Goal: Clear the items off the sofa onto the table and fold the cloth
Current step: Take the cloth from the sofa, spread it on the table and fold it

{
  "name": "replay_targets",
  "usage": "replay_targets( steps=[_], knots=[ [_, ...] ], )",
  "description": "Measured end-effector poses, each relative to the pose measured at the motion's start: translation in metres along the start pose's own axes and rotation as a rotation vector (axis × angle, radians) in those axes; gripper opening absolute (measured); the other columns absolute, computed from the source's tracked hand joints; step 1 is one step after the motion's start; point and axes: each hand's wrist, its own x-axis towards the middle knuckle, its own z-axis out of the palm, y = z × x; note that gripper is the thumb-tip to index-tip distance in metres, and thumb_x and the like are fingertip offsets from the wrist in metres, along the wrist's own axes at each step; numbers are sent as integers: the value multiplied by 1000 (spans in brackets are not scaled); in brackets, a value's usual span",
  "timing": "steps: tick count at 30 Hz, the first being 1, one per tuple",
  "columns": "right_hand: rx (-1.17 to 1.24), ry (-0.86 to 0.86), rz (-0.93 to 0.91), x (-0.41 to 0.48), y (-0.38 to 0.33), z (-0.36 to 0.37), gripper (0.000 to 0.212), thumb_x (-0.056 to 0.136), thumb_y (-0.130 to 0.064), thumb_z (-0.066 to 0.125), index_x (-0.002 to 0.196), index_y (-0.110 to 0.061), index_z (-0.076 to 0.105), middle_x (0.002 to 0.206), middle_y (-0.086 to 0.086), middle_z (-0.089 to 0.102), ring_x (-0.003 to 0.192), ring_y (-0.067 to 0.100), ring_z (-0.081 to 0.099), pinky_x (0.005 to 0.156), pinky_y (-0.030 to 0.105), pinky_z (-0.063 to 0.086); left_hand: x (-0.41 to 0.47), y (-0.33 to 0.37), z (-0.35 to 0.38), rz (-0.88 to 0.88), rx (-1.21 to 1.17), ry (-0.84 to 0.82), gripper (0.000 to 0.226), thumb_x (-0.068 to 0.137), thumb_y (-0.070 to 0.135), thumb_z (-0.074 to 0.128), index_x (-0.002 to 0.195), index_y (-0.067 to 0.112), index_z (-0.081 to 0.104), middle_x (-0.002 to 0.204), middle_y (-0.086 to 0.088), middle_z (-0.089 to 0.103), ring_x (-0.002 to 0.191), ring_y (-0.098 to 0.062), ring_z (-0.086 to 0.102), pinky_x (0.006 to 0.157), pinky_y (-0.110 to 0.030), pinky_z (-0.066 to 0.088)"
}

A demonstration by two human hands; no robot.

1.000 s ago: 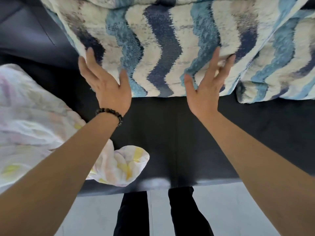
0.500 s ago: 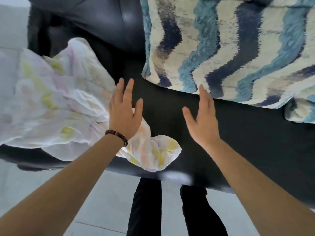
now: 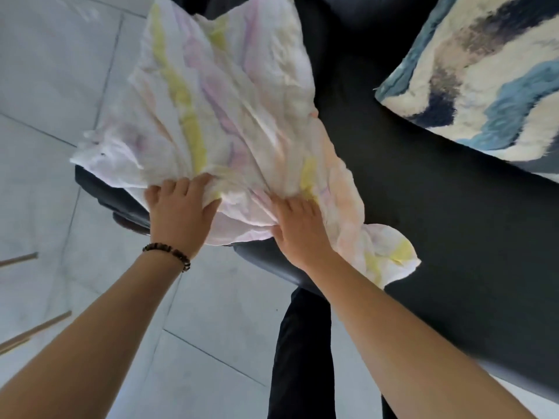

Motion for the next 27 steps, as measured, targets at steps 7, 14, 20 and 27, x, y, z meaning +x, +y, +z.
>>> replay_targets(
  steps=[7, 14, 20, 27],
  knots=[
    [535, 187, 404, -48, 29, -82, 27, 105, -19, 36, 124, -12, 54, 113, 1, 62, 103, 17, 57, 91, 27, 48, -20, 68, -45, -108, -410, -105, 72, 86, 55, 60, 143, 18, 37, 66, -6, 62, 60, -25, 52, 58, -33, 42],
    [790, 266, 528, -141, 38, -229, 16, 99, -23, 47, 88, -19, 58, 80, -9, 60, 75, 11, 57, 67, 29, 44, -34, 137, -165, 115, -229, -350, 65, 79, 75, 49, 122, 28, 60, 103, 2, 62, 92, -21, 61, 77, -32, 49],
    [498, 330, 379, -237, 14, -384, 13, 96, -32, 57, 91, -20, 61, 81, -5, 62, 75, 11, 55, 65, 30, 40, -71, 153, -318, 66, -509, -73, 46, 79, 57, 48, 82, 13, 59, 80, 0, 60, 79, -25, 57, 69, -38, 47],
    [325, 565, 147, -312, -23, -528, 19, 94, -48, 58, 103, -32, 60, 82, -11, 66, 71, 5, 62, 63, 26, 50, -91, 195, -502, 101, -859, 340, 22, 81, 21, 74, 80, 7, 57, 67, 4, 53, 63, -11, 48, 53, -21, 36]
  ],
)
